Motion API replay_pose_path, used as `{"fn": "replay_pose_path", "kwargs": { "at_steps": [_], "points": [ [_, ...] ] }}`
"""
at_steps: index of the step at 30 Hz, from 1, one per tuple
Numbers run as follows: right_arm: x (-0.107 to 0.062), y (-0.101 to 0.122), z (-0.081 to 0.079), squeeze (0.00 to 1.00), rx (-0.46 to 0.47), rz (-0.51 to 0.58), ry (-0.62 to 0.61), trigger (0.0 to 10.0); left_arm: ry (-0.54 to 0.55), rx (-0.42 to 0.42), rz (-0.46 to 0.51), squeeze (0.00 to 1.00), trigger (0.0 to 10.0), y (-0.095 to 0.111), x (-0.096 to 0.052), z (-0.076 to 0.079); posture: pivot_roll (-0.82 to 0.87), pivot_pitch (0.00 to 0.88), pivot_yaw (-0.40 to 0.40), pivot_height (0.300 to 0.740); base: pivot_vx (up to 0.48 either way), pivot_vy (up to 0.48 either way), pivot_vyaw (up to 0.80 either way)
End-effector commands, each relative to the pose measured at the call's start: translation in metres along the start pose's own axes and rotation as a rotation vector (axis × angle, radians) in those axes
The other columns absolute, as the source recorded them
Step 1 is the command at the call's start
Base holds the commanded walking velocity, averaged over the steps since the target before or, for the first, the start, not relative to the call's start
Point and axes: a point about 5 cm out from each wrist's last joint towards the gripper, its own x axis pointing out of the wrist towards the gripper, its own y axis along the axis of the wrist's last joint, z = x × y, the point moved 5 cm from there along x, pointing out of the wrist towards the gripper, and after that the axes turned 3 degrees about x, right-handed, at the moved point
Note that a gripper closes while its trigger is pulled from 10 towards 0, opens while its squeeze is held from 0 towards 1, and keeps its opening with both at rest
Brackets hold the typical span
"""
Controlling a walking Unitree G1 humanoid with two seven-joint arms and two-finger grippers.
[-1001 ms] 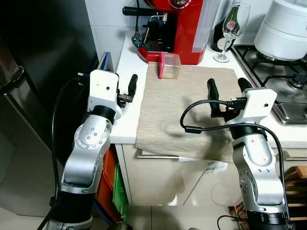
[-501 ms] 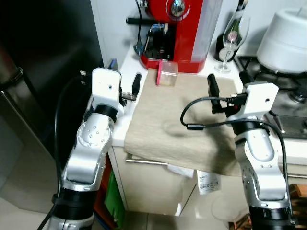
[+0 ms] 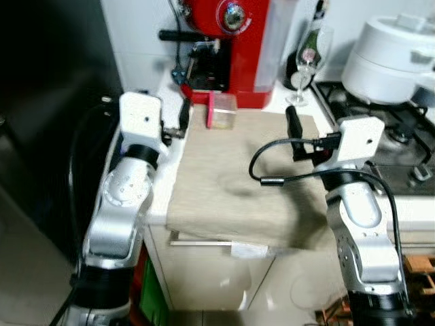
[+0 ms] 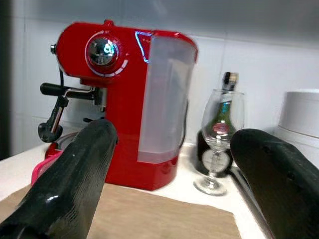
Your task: Restocking fridge
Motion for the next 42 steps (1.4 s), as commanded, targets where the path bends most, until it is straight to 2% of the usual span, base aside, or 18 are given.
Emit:
{"fn": "replay_pose_path", "kwargs": {
  "at_steps": [1, 6, 16, 21, 28, 31, 36, 39, 42],
  "points": [
    [0.009, 0.006, -0.007, 0.0, 0.028, 0.014, 0.025, 10.0, -0.001, 0.007, 0.041, 0.0, 10.0, 0.01, 0.002, -0.003, -0.05, 0.0, -0.005, 0.74, 0.461, 0.0, 0.0],
    [0.02, 0.018, -0.01, 0.0, 0.047, 0.046, 0.054, 10.0, 0.004, -0.006, 0.051, 0.0, 10.0, 0.012, 0.001, -0.001, -0.04, 0.0, -0.013, 0.74, 0.182, 0.0, 0.0],
    [0.027, 0.022, -0.02, 0.0, 0.119, 0.044, 0.079, 10.0, 0.027, -0.013, 0.046, 0.0, 10.0, 0.011, -0.001, -0.006, -0.04, 0.0, -0.016, 0.74, 0.0, 0.0, 0.0],
    [0.045, 0.019, -0.029, 0.0, 0.203, 0.017, 0.088, 10.0, 0.012, -0.014, 0.039, 0.0, 10.0, 0.011, -0.003, -0.001, -0.03, 0.0, -0.015, 0.74, 0.0, 0.0, 0.0],
    [0.067, 0.011, -0.039, 0.0, 0.167, 0.0, 0.106, 10.0, 0.009, 0.003, 0.02, 0.0, 10.0, 0.011, -0.014, -0.005, 0.03, 0.003, -0.031, 0.74, 0.0, 0.0, 0.0],
    [0.074, 0.007, -0.045, 0.0, 0.167, -0.008, 0.122, 10.0, 0.016, 0.02, 0.007, 0.0, 10.0, 0.011, -0.019, -0.009, 0.06, 0.026, -0.037, 0.74, 0.0, 0.0, 0.0],
    [0.088, 0.002, -0.06, 0.0, 0.143, -0.012, 0.167, 10.0, 0.042, 0.057, -0.03, 0.0, 10.0, 0.012, -0.037, -0.02, 0.13, 0.111, -0.052, 0.74, 0.0, 0.0, 0.0],
    [0.094, 0.005, -0.061, 0.0, 0.115, 0.004, 0.169, 10.0, 0.048, 0.068, -0.04, 0.0, 10.0, 0.013, -0.041, -0.023, 0.14, 0.131, -0.054, 0.74, 0.0, 0.0, 0.0],
    [0.1, 0.009, -0.055, 0.0, 0.047, 0.03, 0.127, 10.0, 0.059, 0.074, -0.055, 0.0, 10.0, 0.014, -0.047, -0.026, 0.15, 0.16, -0.057, 0.74, 0.0, 0.0, 0.0]
  ]
}}
